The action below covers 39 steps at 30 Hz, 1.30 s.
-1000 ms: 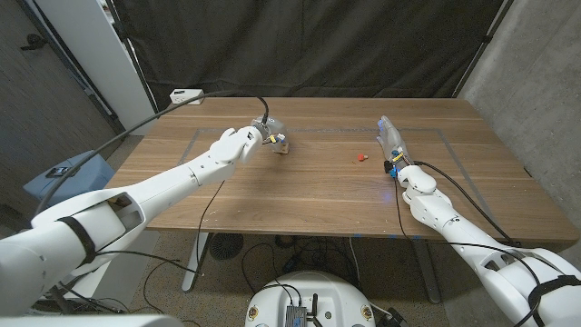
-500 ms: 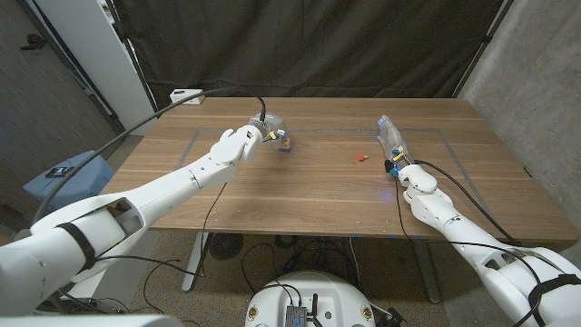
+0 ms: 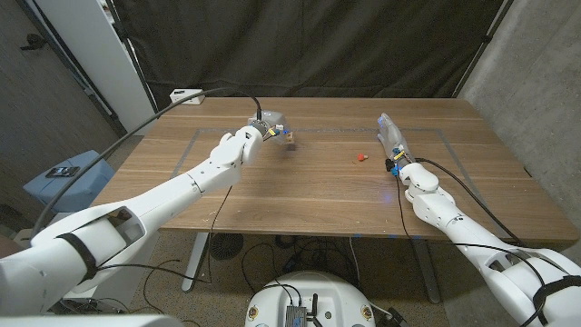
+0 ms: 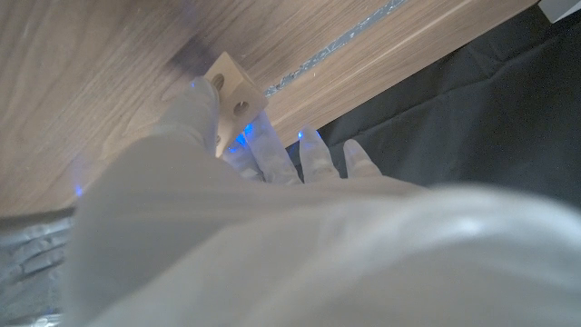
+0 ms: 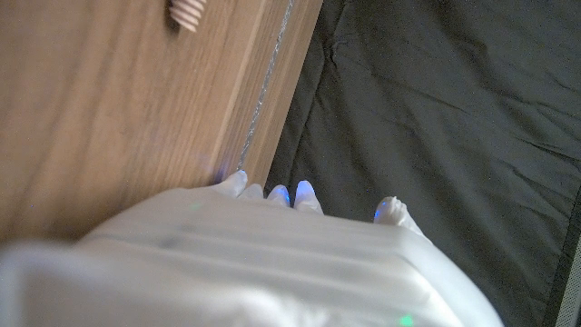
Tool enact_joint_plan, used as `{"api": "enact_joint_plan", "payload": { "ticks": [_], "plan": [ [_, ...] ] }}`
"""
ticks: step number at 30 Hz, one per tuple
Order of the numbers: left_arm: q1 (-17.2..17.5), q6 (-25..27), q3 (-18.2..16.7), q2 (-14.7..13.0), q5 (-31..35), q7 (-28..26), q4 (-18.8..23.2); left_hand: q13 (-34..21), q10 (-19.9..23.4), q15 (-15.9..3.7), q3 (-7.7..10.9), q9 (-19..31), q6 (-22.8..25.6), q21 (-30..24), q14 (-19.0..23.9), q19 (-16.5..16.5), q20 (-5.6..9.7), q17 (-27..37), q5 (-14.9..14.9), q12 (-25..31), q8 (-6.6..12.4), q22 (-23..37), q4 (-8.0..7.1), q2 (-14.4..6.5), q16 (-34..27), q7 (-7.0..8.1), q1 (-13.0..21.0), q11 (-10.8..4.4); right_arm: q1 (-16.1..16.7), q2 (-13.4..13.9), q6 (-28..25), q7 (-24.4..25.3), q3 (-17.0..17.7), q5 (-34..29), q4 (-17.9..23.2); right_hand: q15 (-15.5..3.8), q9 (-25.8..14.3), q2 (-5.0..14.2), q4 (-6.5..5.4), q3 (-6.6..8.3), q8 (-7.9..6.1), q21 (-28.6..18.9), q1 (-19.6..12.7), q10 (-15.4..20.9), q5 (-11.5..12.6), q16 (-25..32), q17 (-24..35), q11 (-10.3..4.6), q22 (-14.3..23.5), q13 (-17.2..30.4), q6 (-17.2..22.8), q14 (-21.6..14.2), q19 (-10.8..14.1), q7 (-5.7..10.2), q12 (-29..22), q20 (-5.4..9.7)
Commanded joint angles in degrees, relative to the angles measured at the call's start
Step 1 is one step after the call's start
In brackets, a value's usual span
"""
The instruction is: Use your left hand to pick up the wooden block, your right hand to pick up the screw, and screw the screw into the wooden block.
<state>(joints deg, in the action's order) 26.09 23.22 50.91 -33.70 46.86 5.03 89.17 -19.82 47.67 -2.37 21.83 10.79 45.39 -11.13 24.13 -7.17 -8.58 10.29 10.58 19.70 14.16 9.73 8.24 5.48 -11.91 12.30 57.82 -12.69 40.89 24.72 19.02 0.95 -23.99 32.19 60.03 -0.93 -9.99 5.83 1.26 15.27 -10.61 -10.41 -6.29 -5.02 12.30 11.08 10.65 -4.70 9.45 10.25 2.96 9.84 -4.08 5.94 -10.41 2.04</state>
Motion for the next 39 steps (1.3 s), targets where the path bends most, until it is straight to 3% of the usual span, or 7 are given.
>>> {"api": "enact_joint_plan", "payload": {
  "ticks": [1, 24, 26, 30, 39],
  "plan": [
    [2.8, 1.7, -3.4, 1.4, -8.1, -4.8, 1.8, -0.2, 0.5, -5.74, -0.34, 0.2, 0.3, 0.1, 0.2, -0.1, 0.12, 0.1, 0.0, 0.0, -0.07, 0.2, -0.03, -0.5, -0.1, 0.04, -0.1, -0.08, 0.9, 1.4, -0.6, 0.7, -0.2, -1.0, 2.8, -0.11, -0.3, 0.18, 0.07, 0.59, -0.13, -0.6, -0.4, -0.2, 0.0, 0.2, 0.2, -0.07, 0.2, 0.1, 0.4, 2.6, 0.3, 0.39, -0.4, -0.04],
    [6.6, -2.1, -7.7, 4.6, -24.7, -16.0, 1.7, -0.5, 0.5, -5.65, -0.64, 0.3, 1.0, 0.1, 0.4, -0.1, -0.09, 0.2, -0.1, -0.3, -0.1, 0.2, -0.22, -1.0, -0.1, -0.03, -0.3, -0.07, 3.7, 8.0, -7.0, 5.0, -1.0, -6.5, 13.4, -0.35, -0.3, -0.35, 1.41, 1.06, -0.38, -0.6, -1.9, -0.1, 0.0, 0.1, 0.0, -0.29, 0.1, 0.1, 1.4, 2.4, 1.1, 0.36, -0.4, 0.22],
    [7.1, -2.3, -8.0, 4.8, -25.8, -16.8, 2.0, -0.5, 0.5, -5.66, -0.66, 0.3, 1.0, 0.1, 0.4, -0.1, -0.05, 0.2, -0.1, -0.3, -0.11, 0.2, -0.23, -1.0, -0.1, -0.03, -0.3, -0.07, 4.1, 8.6, -7.8, 5.4, -0.9, -6.7, 14.5, -0.44, -0.4, -0.48, 1.96, 1.29, -0.42, -0.6, -2.6, -0.2, 0.0, 0.1, -0.1, -0.36, 0.1, 0.1, 1.4, 2.3, 1.3, 0.43, -0.3, 0.25],
    [7.8, -4.5, -8.5, 4.5, -28.0, -17.9, 2.0, -0.5, 0.5, -5.67, -0.72, 0.3, 1.1, 0.1, 0.5, -0.1, -0.02, 0.2, -0.2, -0.3, -0.14, 0.2, -0.27, -1.1, -0.1, -0.02, -0.4, -0.07, 4.4, 9.7, -8.2, 5.4, -1.0, -7.7, 15.6, -0.74, -0.4, 0.87, 4.97, 3.68, -0.66, -0.5, -7.2, -0.2, -0.5, 0.1, -0.2, -0.6, 0.1, 0.2, 1.6, 2.2, 1.9, 0.68, -0.4, 0.45],
    [9.4, -9.6, -10.1, 4.8, -33.1, -20.4, 1.1, -0.7, 0.6, -5.68, -0.99, 0.3, 1.2, 0.1, 0.5, -0.2, 1.02, 0.3, -0.2, -0.4, -0.29, 0.2, -0.41, -1.3, -0.1, 0.01, -0.6, -0.07, 4.3, 12.1, -10.3, 6.7, -1.8, -11.5, 18.7, -0.95, -0.4, 1.15, 8.15, 6.07, -1.11, -0.9, -12.1, 0.4, -0.1, 0.3, -0.2, -0.8, 0.0, 0.1, 3.0, 1.2, 4.0, 0.53, -0.6, 0.23]
  ]
}}
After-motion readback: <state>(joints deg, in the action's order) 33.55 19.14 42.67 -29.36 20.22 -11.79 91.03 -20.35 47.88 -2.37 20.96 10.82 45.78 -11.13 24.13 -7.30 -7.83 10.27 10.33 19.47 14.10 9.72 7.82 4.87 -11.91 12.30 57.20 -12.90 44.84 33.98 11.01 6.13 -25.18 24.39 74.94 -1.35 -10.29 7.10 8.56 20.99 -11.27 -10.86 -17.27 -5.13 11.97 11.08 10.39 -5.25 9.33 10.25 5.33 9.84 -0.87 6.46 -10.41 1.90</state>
